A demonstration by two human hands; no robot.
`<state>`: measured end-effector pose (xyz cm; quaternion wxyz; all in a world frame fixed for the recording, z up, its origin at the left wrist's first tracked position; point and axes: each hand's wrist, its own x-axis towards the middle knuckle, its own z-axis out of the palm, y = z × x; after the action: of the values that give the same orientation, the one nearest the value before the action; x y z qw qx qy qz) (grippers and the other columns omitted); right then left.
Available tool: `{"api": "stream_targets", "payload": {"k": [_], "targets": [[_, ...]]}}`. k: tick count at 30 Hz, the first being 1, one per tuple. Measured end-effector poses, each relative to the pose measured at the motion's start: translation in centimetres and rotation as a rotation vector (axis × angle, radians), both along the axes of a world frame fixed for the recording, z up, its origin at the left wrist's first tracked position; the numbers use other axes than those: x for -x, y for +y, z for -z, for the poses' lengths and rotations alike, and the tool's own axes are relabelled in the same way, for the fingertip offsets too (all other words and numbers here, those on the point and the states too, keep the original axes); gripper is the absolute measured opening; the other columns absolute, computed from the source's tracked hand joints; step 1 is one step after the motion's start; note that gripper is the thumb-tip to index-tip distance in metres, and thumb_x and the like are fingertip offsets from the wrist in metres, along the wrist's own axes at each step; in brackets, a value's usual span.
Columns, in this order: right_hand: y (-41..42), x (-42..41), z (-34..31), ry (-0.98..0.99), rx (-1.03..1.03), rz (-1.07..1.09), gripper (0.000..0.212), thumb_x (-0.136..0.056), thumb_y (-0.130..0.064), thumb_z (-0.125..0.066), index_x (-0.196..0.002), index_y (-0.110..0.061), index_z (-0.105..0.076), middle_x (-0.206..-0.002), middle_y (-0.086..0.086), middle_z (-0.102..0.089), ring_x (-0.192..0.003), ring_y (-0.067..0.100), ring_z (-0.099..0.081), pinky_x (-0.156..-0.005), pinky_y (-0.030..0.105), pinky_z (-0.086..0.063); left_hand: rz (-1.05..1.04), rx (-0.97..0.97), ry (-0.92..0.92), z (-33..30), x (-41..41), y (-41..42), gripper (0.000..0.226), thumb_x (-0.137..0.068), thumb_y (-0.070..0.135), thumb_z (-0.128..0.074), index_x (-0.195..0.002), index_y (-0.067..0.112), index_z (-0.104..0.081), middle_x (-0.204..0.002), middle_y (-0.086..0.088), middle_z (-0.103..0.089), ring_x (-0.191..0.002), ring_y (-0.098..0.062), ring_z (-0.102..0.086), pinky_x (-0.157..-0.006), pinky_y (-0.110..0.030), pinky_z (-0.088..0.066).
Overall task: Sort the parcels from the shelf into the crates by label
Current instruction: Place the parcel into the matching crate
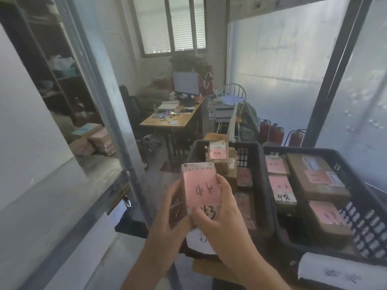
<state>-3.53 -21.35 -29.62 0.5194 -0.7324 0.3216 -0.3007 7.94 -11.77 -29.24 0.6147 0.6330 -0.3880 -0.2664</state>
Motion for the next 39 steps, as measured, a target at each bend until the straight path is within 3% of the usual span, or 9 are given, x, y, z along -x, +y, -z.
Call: {"api": "stream_targets", "payload": {"k": [5,7,10,14,20,23,29,36,39], "targets": [[-5.4,-2.9,2.4,0.092,-0.044,0.028,0.121,-0.076,-0.060,-0.079,-0.164,-0.042,0.002,-0.153,-0.014,-0.033,-0.130,0.006,-0.049,-0.099,0.032,-0.057,0.021,-0.131,-0.006,2.2,-2.9,-5.0,0.059,-0.104,-0.003,-0.047,-0.146,0.038,-0.049,-0.136,0.012,-0.065,-0.124,-0.010,-0.065,-0.090,-0.030,-0.060],[-8.1,-4.2,3.7,0.120,-0.083,0.020,0.122,-0.078,-0.056,-0.082,-0.165,-0.037,0.001,-0.151,-0.012,-0.034,-0.124,0.004,-0.050,-0.084,0.022,-0.059,0.015,-0.213,-0.024,2.7,-3.9,-7.0,0.059,-0.104,-0.004,-0.041,-0.143,0.039,-0.052,-0.133,0.014,-0.065,-0.122,-0.003,-0.064,-0.090,-0.024,-0.059],[-12.0,-6.2,6.2,0.146,-0.127,0.052,0.119,-0.074,-0.054,-0.084,-0.164,-0.033,-0.009,-0.143,-0.006,-0.045,-0.119,0.009,-0.055,-0.082,0.028,-0.062,-0.053,-0.318,-0.064,3.5,-6.3,-10.1,0.052,-0.104,0.002,-0.041,-0.131,0.042,-0.061,-0.122,0.026,-0.067,-0.114,0.012,-0.061,-0.091,-0.016,-0.055],[-15.4,-8.8,10.4,0.212,-0.196,0.083,0.105,-0.074,-0.043,-0.085,-0.159,-0.027,-0.024,-0.130,-0.004,-0.053,-0.105,0.005,-0.059,-0.060,0.016,-0.054,-0.259,-0.442,-0.170,6.2,-10.7,-13.5,0.042,-0.101,0.013,-0.050,-0.125,0.044,-0.062,-0.121,0.029,-0.066,-0.111,0.000,-0.063,-0.100,-0.034,-0.054],[-16.6,-14.4,14.7,0.302,-0.283,0.103,0.113,-0.073,-0.041,-0.079,-0.163,-0.023,-0.014,-0.144,-0.001,-0.043,-0.124,0.021,-0.056,-0.102,0.046,-0.056,-0.349,-0.642,-0.144,9.5,-15.0,-16.4,0.045,-0.103,0.030,-0.051,-0.145,0.045,-0.045,-0.153,0.015,-0.046,-0.141,-0.015,-0.045,-0.113,-0.042,-0.039],[-16.0,-16.7,15.8,0.300,-0.278,0.133,0.121,-0.073,-0.039,-0.079,-0.166,-0.019,-0.004,-0.156,0.004,-0.034,-0.142,0.025,-0.042,-0.117,0.041,-0.041,-0.319,-0.688,-0.066,10.8,-15.9,-17.7,0.049,-0.103,0.032,-0.050,-0.149,0.047,-0.042,-0.153,0.014,-0.049,-0.137,-0.014,-0.048,-0.113,-0.043,-0.040],[-13.9,-17.0,17.6,0.298,-0.302,0.195,0.123,-0.070,-0.038,-0.080,-0.164,-0.027,-0.002,-0.156,0.000,-0.033,-0.142,0.016,-0.037,-0.114,0.041,-0.043,-0.240,-0.765,-0.088,11.9,-16.2,-18.7,0.043,-0.102,0.041,-0.045,-0.145,0.051,-0.044,-0.127,0.020,-0.066,-0.116,-0.008,-0.063,-0.094,-0.034,-0.053],[-13.5,-16.9,18.2,0.336,-0.346,0.200,0.125,-0.073,-0.036,-0.081,-0.163,-0.030,0.005,-0.158,0.000,-0.032,-0.141,0.018,-0.041,-0.114,0.041,-0.044,-0.256,-0.768,-0.121,11.7,-16.2,-18.6,0.043,-0.099,0.047,-0.045,-0.141,0.053,-0.043,-0.127,0.022,-0.064,-0.110,-0.005,-0.060,-0.096,-0.036,-0.051],[-13.4,-16.5,18.6,0.401,-0.390,0.201,0.118,-0.070,-0.040,-0.079,-0.161,-0.029,-0.005,-0.148,0.000,-0.041,-0.128,0.020,-0.054,-0.106,0.044,-0.052,-0.242,-0.784,-0.121,11.5,-16.1,-18.6,0.047,-0.103,0.047,-0.043,-0.150,0.046,-0.038,-0.126,0.021,-0.061,-0.111,-0.006,-0.058,-0.085,-0.026,-0.047]]}}
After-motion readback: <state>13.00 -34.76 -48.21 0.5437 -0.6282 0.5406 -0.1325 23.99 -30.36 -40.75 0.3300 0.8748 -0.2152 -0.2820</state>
